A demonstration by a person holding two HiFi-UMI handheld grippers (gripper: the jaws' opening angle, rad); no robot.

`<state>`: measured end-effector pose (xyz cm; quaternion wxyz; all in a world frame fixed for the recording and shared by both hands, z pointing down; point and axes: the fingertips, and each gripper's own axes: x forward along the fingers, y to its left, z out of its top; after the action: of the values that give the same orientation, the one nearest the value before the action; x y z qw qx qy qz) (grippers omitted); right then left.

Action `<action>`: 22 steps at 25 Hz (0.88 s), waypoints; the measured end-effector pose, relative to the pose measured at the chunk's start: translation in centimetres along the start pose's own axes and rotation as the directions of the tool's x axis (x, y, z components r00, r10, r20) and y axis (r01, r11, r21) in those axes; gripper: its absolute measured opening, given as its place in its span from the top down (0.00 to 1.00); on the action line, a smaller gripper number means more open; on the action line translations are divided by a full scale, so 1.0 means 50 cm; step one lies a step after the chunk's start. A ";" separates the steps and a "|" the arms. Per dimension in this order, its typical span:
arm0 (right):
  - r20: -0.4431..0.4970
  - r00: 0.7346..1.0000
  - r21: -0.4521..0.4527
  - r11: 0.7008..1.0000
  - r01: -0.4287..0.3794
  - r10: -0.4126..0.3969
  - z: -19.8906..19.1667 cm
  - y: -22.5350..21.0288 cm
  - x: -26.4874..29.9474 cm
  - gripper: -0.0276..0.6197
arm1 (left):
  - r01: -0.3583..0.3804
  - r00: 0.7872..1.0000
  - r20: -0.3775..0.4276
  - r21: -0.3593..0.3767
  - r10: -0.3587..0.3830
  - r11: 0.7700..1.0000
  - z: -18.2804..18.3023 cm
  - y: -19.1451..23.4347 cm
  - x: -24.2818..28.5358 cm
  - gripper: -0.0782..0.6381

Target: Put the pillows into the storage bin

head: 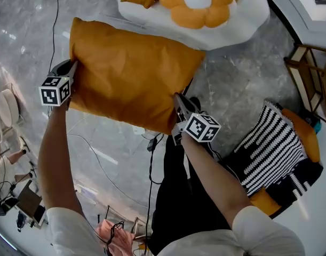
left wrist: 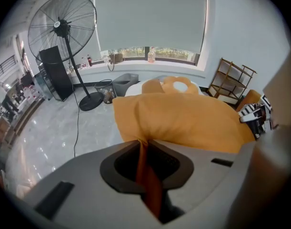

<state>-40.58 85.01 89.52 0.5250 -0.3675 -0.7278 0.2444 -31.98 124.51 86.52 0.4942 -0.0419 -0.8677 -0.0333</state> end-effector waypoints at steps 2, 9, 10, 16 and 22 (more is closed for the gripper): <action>0.004 1.000 0.008 1.000 0.006 -0.006 -0.004 -0.012 0.014 0.90 | -0.004 1.000 -0.004 -0.005 0.004 1.000 -0.005 0.007 0.021 0.81; -0.057 0.998 -0.062 0.998 0.021 -0.024 -0.034 -0.028 0.076 0.90 | -0.109 0.992 -0.061 0.090 0.114 0.990 -0.029 0.028 0.076 0.69; -0.072 0.997 -0.061 0.998 0.031 -0.035 -0.041 -0.030 0.081 0.90 | -0.096 0.992 -0.069 0.092 0.102 0.991 -0.037 0.018 0.083 0.68; -0.019 1.000 -0.146 0.989 -0.016 0.014 -0.021 0.010 0.040 0.90 | 0.032 0.999 -0.012 0.120 -0.030 0.992 -0.044 -0.096 0.066 0.69; 0.082 0.987 -0.348 0.932 -0.101 0.137 0.083 0.136 -0.072 0.90 | 0.069 0.975 0.210 0.031 -0.074 0.997 0.055 -0.179 -0.083 0.71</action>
<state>-41.97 86.45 81.00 0.3984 -0.4834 -0.7620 0.1644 -33.17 115.72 81.41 0.3984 -0.0082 -0.9164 -0.0364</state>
